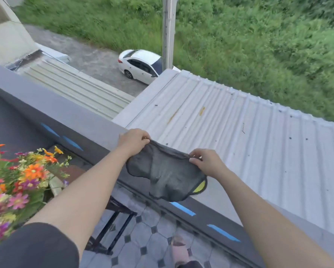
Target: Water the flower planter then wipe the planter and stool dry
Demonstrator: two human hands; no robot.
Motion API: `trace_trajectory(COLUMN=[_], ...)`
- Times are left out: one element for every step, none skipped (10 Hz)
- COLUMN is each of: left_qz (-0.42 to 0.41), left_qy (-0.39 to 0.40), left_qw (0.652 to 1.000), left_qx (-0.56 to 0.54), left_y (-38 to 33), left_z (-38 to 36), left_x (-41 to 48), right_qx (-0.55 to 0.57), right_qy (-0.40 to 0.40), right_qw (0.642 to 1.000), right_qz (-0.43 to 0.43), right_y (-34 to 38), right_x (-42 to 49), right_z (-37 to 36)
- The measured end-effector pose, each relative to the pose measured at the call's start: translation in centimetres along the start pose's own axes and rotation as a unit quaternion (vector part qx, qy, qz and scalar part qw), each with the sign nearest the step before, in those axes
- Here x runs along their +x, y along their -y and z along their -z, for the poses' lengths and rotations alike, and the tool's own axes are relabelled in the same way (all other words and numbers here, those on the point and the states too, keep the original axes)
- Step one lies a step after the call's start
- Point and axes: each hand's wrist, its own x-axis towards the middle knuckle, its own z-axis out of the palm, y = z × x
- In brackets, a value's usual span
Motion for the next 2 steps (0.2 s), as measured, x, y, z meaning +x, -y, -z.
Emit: trace_trajectory(left_qz=[0.013, 0.033], left_qy=[-0.036, -0.067], left_qw=[0.997, 0.997], left_qx=[0.062, 0.035], left_y=[-0.33, -0.07], left_z=[-2.18, -2.48], left_x=[0.80, 0.89], right_qx=[-0.038, -0.041], right_qy=[0.034, 0.048], right_qw=[0.999, 0.998], right_qz=[0.011, 0.003], right_y=[-1.30, -1.59], right_x=[1.48, 1.97], right_z=[-0.43, -0.10])
